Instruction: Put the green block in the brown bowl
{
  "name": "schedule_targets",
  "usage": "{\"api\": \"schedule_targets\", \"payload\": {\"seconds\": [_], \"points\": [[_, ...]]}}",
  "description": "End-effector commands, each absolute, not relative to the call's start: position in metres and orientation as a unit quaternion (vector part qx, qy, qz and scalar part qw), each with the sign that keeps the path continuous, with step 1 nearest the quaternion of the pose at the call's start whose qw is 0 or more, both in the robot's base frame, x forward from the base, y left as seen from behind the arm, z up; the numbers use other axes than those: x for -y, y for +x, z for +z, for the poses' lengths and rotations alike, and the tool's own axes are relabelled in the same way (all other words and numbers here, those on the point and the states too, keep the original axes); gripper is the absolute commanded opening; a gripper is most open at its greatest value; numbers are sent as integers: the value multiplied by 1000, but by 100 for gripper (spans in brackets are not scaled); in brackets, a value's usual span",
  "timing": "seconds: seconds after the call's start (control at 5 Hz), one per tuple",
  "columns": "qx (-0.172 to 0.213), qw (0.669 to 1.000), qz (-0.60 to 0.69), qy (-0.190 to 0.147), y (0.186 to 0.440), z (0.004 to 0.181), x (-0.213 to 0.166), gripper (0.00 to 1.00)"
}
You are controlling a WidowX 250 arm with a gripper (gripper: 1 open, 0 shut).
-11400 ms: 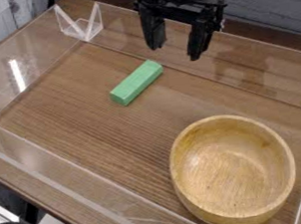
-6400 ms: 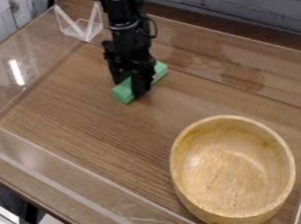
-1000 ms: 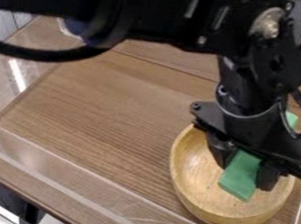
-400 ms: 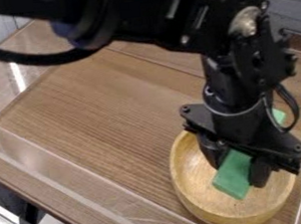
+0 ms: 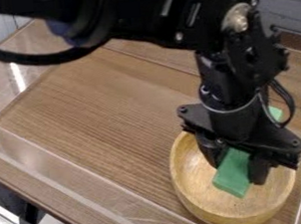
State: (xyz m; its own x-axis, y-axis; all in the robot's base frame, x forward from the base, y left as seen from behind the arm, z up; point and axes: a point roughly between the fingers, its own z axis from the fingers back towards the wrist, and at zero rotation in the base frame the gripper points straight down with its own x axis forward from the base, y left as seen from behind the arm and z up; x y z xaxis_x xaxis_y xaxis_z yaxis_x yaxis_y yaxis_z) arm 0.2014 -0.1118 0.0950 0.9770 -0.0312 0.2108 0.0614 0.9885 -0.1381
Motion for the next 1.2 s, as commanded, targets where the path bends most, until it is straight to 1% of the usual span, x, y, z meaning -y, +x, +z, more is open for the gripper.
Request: {"api": "schedule_targets", "payload": {"seconds": [0.0, 0.4, 1.0], "points": [[123, 988, -13, -88, 206, 105, 111, 0], [117, 988, -3, -98, 205, 107, 111, 0], [107, 989, 11, -104, 209, 94, 103, 0]]}}
